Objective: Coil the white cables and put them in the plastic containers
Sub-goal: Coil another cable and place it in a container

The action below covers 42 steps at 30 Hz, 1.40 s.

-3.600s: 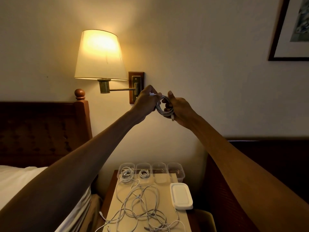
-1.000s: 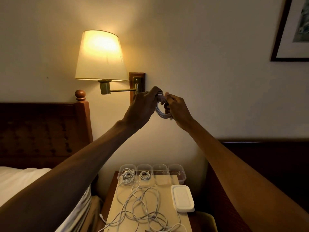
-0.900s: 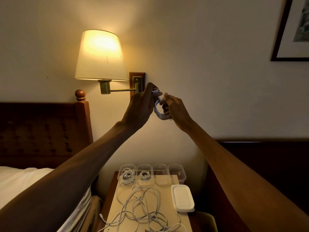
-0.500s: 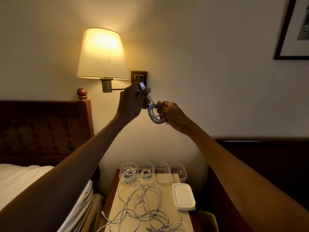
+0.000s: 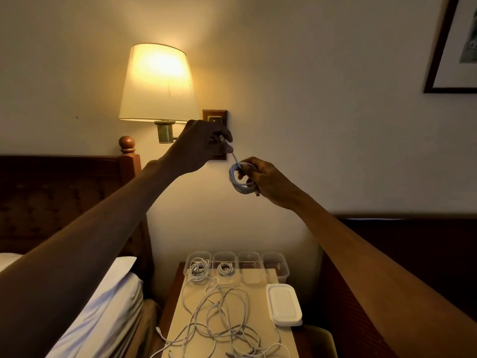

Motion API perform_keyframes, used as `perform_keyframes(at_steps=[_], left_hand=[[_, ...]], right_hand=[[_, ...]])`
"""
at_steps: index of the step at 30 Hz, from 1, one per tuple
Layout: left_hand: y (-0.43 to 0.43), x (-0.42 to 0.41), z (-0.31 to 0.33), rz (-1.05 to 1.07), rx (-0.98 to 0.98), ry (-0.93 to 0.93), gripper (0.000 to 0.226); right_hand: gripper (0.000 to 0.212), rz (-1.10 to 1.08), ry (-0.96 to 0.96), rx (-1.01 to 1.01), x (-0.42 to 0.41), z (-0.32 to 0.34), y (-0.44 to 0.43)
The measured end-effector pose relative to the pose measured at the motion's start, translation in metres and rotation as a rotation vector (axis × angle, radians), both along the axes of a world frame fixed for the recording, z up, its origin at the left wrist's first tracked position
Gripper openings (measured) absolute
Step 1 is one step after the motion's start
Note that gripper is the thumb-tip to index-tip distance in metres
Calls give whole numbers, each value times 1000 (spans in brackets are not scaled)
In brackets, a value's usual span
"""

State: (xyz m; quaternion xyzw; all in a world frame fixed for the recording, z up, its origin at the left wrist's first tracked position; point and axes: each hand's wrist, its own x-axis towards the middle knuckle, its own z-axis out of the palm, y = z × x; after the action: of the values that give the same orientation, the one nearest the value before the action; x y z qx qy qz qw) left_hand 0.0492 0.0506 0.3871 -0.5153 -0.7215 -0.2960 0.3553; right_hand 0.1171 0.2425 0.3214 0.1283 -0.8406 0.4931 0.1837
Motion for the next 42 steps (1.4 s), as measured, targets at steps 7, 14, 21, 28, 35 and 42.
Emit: perform_keyframes(at_steps=[7, 14, 21, 28, 35, 42], left_hand=[[-11, -14, -10, 263, -83, 603, 27], [1, -17, -35, 160, 61, 168, 17], [1, 0, -29, -291, 182, -864, 25], [-1, 3, -21, -373, 222, -1247, 22], [1, 10, -17, -328, 59, -1197, 29], [5, 7, -22, -560, 124, -1356, 61]], right_hand=[[40, 101, -67, -122, 7, 16, -9], [27, 8, 51, -65, 3, 11, -23], [25, -57, 202, -17, 1, 14, -37], [13, -159, 181, -11, -1, 12, -28], [17, -175, 209, 11, 0, 9, -24], [19, -177, 279, -57, -10, 8, -18]])
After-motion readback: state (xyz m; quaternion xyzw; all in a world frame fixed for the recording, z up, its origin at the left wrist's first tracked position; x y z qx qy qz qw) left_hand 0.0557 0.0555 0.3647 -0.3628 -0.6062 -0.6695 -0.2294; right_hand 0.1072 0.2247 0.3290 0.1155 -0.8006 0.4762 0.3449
